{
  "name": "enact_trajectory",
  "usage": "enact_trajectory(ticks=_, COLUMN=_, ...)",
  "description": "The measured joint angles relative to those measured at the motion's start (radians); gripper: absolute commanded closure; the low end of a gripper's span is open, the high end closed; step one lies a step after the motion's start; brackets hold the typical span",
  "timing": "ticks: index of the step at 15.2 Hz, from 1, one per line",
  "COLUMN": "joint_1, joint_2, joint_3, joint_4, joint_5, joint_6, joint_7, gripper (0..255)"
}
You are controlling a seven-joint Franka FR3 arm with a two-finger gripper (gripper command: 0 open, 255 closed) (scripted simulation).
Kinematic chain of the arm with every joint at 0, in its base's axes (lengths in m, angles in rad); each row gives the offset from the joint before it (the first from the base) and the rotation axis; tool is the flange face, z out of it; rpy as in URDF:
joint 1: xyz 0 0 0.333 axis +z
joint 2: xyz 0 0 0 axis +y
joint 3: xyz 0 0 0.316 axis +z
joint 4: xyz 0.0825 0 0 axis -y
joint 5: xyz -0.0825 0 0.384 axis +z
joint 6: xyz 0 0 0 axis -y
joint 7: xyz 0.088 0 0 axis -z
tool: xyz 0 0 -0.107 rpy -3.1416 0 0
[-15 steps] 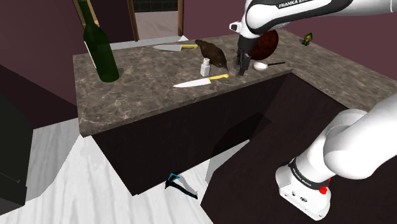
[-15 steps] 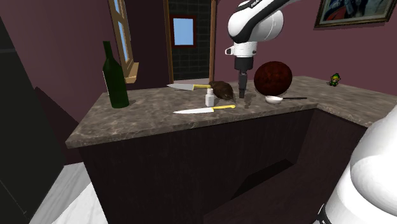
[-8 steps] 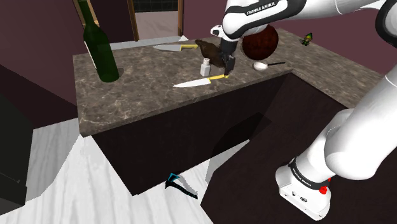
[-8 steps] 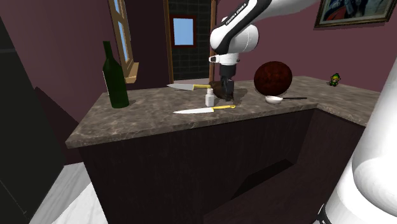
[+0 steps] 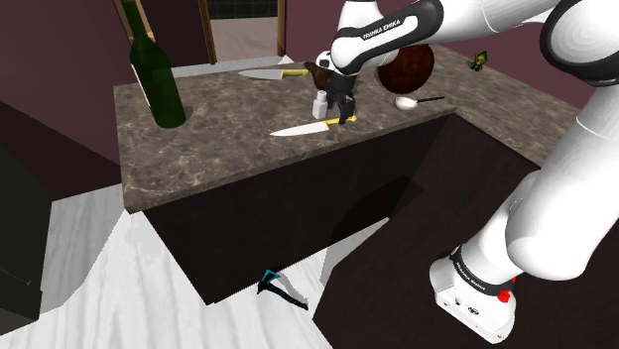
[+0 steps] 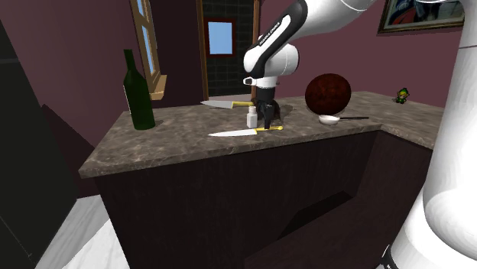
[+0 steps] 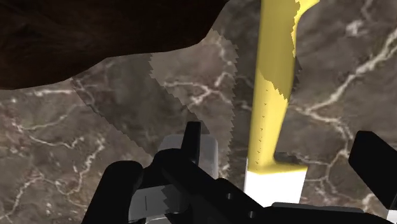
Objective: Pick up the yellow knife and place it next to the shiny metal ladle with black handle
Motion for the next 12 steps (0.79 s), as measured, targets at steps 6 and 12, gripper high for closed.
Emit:
enact_trajectory(ticks=6, joint_1=-0.001, joint_2=0.015, joint_3=0.001, joint_4=-0.012, joint_5=0.006, joint_6=0.029, joint_7=-0.003, gripper=0)
enact_trajectory(ticks=12, joint_1=-0.001, joint_2=0.017, joint_3=0.001, joint_4=-0.012, joint_5=0.006, joint_6=0.030, joint_7=-0.004, gripper=255)
